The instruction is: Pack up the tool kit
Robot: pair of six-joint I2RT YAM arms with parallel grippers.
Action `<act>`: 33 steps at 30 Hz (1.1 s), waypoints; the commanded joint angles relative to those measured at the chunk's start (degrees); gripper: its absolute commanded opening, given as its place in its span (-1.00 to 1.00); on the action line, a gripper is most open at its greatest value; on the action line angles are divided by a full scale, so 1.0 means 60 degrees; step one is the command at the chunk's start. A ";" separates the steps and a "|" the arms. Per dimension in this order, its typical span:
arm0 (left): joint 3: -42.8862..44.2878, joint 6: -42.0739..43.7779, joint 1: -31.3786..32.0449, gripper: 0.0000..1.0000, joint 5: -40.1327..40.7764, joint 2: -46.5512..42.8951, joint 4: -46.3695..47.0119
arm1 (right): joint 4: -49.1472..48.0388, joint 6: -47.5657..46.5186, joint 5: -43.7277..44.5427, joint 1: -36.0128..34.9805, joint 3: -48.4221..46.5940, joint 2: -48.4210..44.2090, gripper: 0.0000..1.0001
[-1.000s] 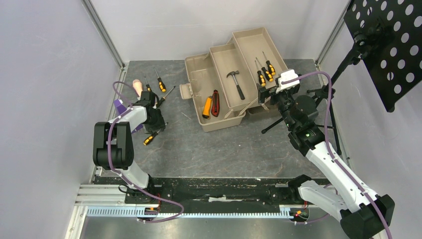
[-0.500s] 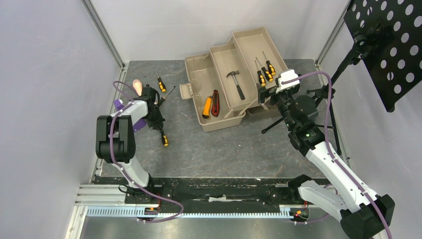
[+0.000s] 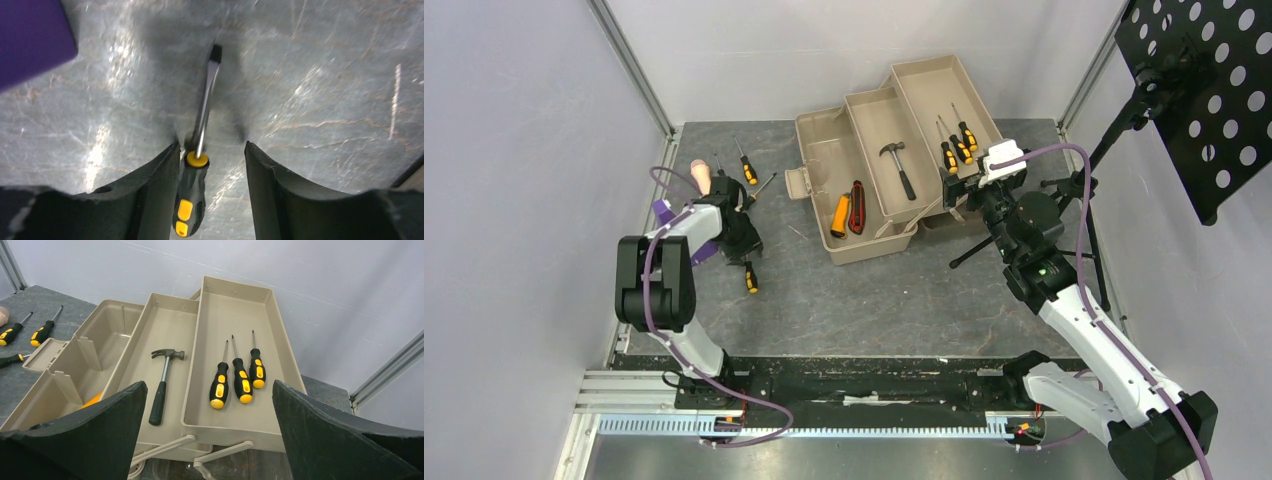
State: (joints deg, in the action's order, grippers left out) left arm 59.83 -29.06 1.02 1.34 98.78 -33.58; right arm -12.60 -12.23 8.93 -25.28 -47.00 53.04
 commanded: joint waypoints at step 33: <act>-0.2505 -0.0846 0.1159 -0.96 -0.3722 -0.5870 0.1816 | -0.0754 0.2759 -0.3484 -0.0175 -0.0412 0.0688 0.88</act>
State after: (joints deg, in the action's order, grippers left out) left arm 45.12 -30.61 5.93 -12.95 69.06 -30.61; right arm -13.13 -3.05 -4.27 -25.36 -47.03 55.64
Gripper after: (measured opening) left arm 0.305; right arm 0.955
